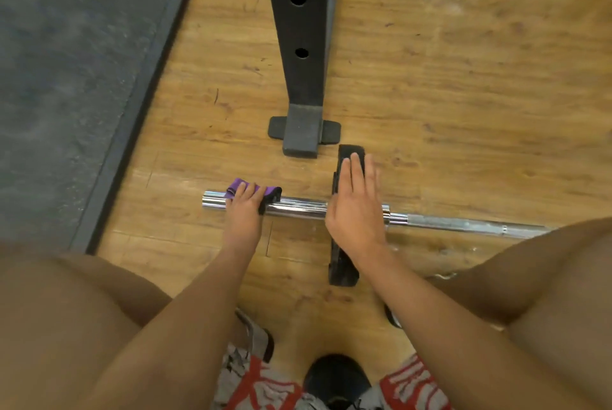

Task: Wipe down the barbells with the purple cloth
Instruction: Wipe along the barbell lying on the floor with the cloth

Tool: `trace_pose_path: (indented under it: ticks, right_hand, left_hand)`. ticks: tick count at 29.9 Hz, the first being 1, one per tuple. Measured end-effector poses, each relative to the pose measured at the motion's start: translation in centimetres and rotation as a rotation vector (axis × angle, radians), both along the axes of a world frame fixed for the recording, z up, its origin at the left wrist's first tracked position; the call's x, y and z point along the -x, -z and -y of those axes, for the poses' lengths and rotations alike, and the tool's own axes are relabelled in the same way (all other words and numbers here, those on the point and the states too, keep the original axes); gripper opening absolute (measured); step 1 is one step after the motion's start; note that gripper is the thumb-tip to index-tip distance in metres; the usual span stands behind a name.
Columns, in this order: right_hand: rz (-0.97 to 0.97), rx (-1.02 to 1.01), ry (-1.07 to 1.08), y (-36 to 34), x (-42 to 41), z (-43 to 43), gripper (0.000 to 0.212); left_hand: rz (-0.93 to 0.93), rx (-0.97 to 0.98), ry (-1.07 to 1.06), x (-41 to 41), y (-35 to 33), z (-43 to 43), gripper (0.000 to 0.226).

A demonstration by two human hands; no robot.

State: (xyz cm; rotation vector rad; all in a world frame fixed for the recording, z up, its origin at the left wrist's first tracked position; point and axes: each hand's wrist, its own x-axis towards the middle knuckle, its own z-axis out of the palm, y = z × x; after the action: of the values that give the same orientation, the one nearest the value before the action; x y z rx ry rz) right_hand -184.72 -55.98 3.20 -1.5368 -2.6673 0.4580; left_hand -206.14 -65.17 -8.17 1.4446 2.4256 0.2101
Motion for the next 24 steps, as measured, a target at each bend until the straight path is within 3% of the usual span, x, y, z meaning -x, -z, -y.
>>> trace_pose_path:
  ticks: [3,10,15,20,24]
  right_hand:
    - [0.052,-0.042,-0.071,0.3,-0.1,0.2,0.068]
    - [-0.027,-0.092,-0.059,1.0,-0.1,0.4,0.066]
    - [-0.060,-0.105,-0.051,0.8,0.4,-0.4,0.069]
    - [-0.058,-0.093,-0.027,0.9,1.1,-1.5,0.069]
    - [-0.062,-0.083,-0.016,1.0,1.3,-2.1,0.067]
  left_hand:
    - [0.005,-0.025,-0.033,0.9,0.1,0.6,0.054]
    - [-0.034,-0.135,-0.165,3.8,0.8,2.9,0.050]
    - [0.052,-0.228,-0.362,4.3,0.6,3.7,0.054]
    - [0.039,-0.173,-0.109,3.2,0.1,2.2,0.063]
    - [0.040,-0.155,-0.102,2.9,0.1,1.8,0.064]
